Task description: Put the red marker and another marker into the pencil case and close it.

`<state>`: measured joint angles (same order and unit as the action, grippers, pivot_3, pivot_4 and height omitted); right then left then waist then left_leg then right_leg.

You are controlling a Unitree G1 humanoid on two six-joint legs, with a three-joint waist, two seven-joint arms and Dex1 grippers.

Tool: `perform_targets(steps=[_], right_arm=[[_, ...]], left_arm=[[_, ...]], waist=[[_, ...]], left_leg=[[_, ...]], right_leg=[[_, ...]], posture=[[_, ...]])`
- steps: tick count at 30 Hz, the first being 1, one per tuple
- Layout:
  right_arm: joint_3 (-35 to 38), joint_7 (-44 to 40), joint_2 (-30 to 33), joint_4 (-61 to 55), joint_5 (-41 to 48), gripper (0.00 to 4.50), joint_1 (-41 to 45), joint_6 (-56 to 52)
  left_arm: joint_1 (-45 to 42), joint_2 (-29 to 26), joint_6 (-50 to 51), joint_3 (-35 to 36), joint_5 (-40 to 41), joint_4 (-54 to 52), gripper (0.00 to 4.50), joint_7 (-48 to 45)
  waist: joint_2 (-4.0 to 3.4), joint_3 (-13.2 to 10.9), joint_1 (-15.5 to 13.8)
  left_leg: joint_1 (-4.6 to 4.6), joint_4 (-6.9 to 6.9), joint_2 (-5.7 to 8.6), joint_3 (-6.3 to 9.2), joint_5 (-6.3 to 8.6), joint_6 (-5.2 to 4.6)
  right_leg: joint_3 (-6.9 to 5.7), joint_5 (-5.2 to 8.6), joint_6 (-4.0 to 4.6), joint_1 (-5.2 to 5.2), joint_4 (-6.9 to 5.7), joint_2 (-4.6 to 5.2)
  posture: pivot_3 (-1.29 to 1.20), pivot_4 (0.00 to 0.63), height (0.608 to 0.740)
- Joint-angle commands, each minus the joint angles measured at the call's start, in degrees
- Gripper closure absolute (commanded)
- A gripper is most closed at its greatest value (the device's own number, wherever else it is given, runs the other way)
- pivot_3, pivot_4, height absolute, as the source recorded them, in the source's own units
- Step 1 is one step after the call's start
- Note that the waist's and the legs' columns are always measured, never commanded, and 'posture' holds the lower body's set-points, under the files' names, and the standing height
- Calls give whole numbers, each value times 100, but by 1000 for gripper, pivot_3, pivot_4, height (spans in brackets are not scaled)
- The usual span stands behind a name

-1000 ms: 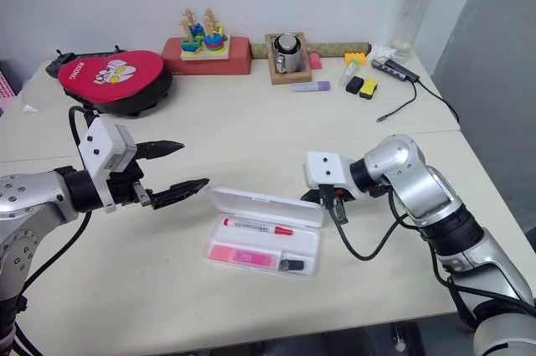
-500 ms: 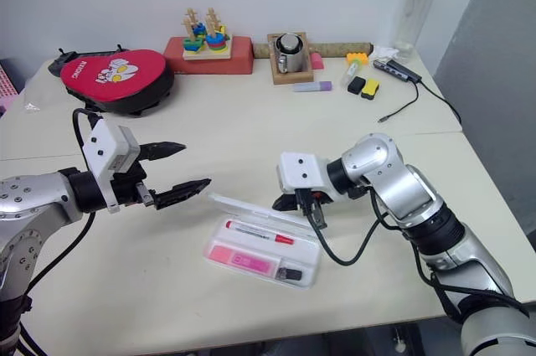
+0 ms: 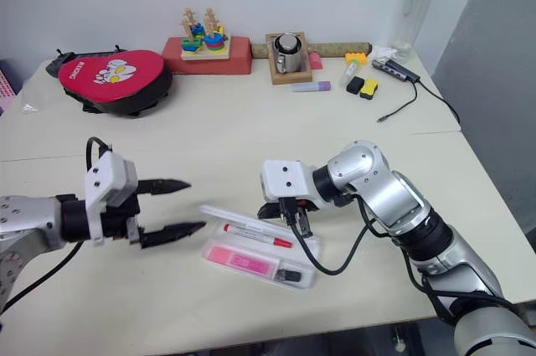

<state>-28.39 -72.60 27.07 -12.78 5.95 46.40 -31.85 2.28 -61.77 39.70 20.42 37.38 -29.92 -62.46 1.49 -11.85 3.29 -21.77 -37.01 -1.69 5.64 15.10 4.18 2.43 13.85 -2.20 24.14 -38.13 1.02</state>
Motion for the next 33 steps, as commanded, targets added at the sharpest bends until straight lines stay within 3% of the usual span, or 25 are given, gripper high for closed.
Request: perform_targets(steps=[1,6,18,26,33], right_arm=[[-9,30,-49,-207,130,4484,32,-17],[-50,8,-66,-170,150,4484,5,-70],[-336,41,-40,-52,102,4484,-180,-238],[-932,175,59,881,-458,4484,-712,305],[-961,259,-37,1153,-557,4484,-765,527]], left_arm=[[126,-276,-87,333,44,-120,0,-401],[-135,-590,-210,247,22,98,0,-747],[-446,-674,-247,7,-41,226,0,-853],[-737,-859,-326,-183,-139,445,0,-1087],[-834,-879,-330,-221,-154,514,0,-1123]], waist=[[0,0,-1],[0,0,-6],[0,0,-2],[1,2,-2],[3,4,0]], left_leg=[[0,0,0,0,0,0],[1,-2,0,0,0,0],[0,2,0,-1,0,-1],[2,0,0,-6,0,-1],[30,0,0,-8,0,-1]], right_leg=[[0,1,0,0,0,0],[0,9,-13,-1,-1,-1],[-1,2,-1,1,1,-1],[4,9,-12,-1,1,-1],[7,14,-20,-19,-5,-2]], posture=[[0,150,740],[0,150,740],[0,150,740],[0,150,740],[0,150,740]])
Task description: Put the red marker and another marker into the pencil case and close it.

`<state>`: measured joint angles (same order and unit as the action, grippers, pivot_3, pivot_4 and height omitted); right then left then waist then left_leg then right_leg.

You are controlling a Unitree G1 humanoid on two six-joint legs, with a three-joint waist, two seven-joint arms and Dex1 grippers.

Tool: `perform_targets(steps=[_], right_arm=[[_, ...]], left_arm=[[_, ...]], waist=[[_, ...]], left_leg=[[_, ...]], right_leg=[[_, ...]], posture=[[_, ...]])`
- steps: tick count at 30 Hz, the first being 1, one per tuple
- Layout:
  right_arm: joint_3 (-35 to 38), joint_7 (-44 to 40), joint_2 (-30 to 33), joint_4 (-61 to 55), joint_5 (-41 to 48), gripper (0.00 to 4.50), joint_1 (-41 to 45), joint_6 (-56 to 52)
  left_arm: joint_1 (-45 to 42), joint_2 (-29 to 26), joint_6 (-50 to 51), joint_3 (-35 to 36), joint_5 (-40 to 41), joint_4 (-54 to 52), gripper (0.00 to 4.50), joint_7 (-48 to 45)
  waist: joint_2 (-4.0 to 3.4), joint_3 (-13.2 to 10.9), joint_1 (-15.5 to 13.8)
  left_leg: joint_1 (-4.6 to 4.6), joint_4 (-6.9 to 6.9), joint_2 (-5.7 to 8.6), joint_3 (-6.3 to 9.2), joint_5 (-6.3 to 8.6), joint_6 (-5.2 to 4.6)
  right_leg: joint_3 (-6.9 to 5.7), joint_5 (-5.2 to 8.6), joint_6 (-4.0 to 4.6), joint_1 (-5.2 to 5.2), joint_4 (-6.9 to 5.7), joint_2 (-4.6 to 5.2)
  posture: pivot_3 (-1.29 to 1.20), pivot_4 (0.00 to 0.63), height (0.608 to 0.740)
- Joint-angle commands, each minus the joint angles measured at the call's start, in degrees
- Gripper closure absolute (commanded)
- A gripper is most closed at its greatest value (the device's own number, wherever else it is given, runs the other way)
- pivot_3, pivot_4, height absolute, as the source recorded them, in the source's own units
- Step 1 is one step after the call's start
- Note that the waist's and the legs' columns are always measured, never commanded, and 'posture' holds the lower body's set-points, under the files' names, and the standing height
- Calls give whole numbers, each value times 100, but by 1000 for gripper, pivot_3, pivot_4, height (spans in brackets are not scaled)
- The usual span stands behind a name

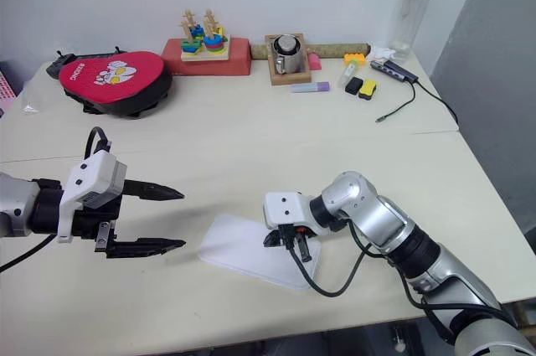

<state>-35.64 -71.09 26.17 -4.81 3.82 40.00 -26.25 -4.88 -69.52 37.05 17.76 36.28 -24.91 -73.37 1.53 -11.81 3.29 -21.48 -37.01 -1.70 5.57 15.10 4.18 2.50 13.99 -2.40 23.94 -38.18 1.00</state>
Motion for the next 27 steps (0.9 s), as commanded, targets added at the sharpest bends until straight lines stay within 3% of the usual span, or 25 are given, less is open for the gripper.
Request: perform_targets(steps=[1,4,8,13,17,23,27], right_arm=[[-203,104,40,324,-316,4484,-113,-50],[12,46,49,45,-133,4484,0,-215],[319,-32,59,-358,153,4484,173,-582],[1073,116,42,-720,760,4484,467,-1324],[1759,469,208,-1083,1173,4484,75,-1948],[2949,2220,-232,-1656,1249,4484,-1052,-2234],[3307,3203,-643,-1785,1149,4484,-1726,-2160]], left_arm=[[-137,-96,-59,33,-47,25,0,-14],[-128,82,-24,12,-30,19,0,174],[-83,427,-49,-13,-72,-9,0,570],[-35,1436,-38,65,-328,-165,0,1945],[483,2298,44,373,-381,-624,0,2954],[1037,3880,37,754,-871,-1142,0,5069],[1168,4601,25,853,-990,-1286,0,5834]], waist=[[0,0,0],[-1,0,2],[-3,-2,0],[-4,-4,-11],[5,1,-28],[5,2,-57],[7,4,-85]], left_leg=[[15,1,0,0,0,0],[68,5,-1,-2,1,-1],[65,4,-1,1,0,-1],[45,6,-2,6,1,-1],[45,11,-2,12,1,-1],[35,9,2,5,3,-2],[43,7,2,9,2,-1]], right_leg=[[0,0,0,-15,1,-1],[1,12,15,-64,3,-1],[1,10,11,-65,3,-2],[-3,8,9,-52,10,-1],[-8,2,21,-52,10,1],[-2,2,22,-48,17,7],[-2,7,13,-55,12,5]], posture=[[0,150,740],[0,150,740],[0,150,740],[0,150,740],[0,150,740],[0,150,740],[0,150,740]])
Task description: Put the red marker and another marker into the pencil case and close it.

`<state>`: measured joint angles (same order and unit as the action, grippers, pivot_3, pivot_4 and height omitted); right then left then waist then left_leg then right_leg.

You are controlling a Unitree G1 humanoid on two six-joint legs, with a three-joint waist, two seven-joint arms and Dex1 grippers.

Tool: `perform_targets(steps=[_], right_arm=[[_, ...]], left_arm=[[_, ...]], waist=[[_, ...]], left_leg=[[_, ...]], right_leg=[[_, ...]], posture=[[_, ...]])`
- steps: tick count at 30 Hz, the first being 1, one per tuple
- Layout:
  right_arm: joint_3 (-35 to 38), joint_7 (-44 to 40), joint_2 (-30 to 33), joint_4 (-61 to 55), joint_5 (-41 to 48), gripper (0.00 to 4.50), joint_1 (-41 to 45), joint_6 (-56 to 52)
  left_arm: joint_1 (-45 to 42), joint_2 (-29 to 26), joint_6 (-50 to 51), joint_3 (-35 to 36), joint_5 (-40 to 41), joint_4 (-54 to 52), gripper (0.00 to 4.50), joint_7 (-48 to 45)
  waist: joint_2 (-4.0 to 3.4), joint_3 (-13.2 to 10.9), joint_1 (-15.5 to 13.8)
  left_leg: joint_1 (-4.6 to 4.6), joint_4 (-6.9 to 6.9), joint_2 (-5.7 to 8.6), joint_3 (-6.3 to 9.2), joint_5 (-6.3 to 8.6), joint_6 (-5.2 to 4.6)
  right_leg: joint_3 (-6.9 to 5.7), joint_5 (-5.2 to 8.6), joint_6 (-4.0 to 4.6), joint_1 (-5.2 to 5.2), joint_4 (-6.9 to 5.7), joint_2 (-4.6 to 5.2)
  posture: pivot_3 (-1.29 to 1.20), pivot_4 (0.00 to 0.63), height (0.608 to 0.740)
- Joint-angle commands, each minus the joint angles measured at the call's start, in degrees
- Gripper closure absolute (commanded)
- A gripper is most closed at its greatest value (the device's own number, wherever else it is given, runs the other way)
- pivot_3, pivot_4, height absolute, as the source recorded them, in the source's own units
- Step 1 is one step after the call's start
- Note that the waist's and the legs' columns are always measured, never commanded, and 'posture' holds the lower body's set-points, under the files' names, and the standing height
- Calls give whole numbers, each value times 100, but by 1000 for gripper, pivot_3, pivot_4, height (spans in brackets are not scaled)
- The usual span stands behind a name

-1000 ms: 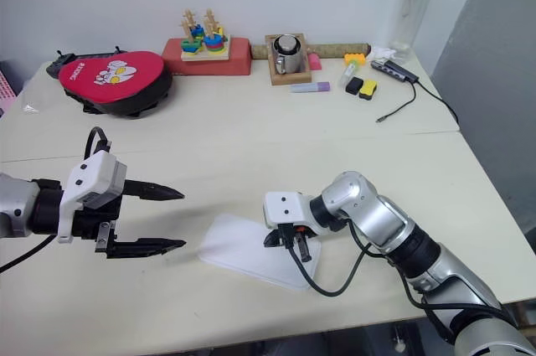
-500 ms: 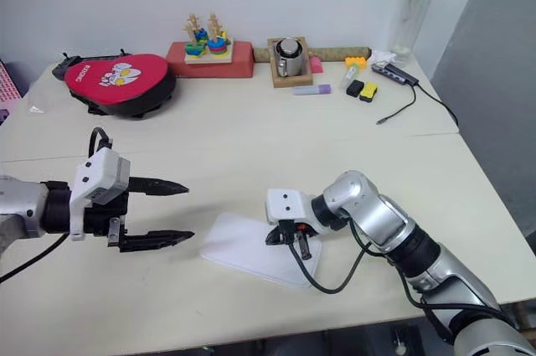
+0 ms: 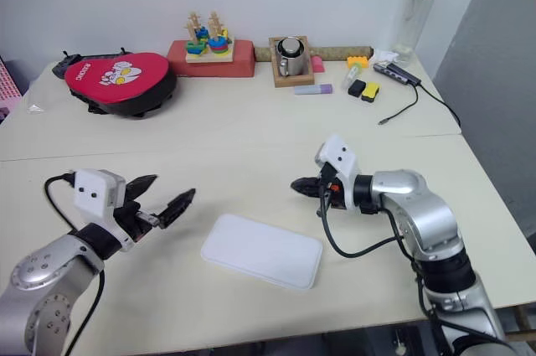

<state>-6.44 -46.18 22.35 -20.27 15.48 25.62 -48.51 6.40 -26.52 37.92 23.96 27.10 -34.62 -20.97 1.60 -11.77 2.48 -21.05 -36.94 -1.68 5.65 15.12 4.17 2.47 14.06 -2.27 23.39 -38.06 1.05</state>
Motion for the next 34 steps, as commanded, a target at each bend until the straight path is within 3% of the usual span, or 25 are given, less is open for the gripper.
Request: perform_targets(steps=[1,3,9,20,34], right_arm=[[490,895,-388,-233,36,4484,-381,14],[571,1102,-513,-237,101,4484,-459,-59],[874,2222,-930,147,-497,4484,-1057,1549],[718,2556,-794,716,-1140,4484,-1943,3441],[813,2752,-856,1010,-1122,4484,-1831,3545]], left_arm=[[37,436,-7,276,-14,-334,0,728],[26,561,46,322,59,-352,0,853],[431,767,-446,375,-371,-147,0,1119],[742,1223,-780,163,-395,-30,0,1260],[1007,1023,-1151,42,-556,228,0,918]], waist=[[0,0,-6],[0,0,-3],[7,8,-9],[9,9,-11],[10,9,12]], left_leg=[[0,0,0,-1,0,0],[6,-3,2,-8,-1,1],[13,-4,1,-12,-2,2],[12,1,1,-19,-2,2],[12,1,1,-25,-1,2]], right_leg=[[1,5,-10,0,1,0],[9,-1,-12,-3,-1,0],[11,-10,-9,-11,10,-3],[18,-6,-9,-10,15,-3],[24,13,20,-9,19,-2]], posture=[[0,150,740],[0,150,740],[0,150,740],[0,150,740],[0,150,740]])
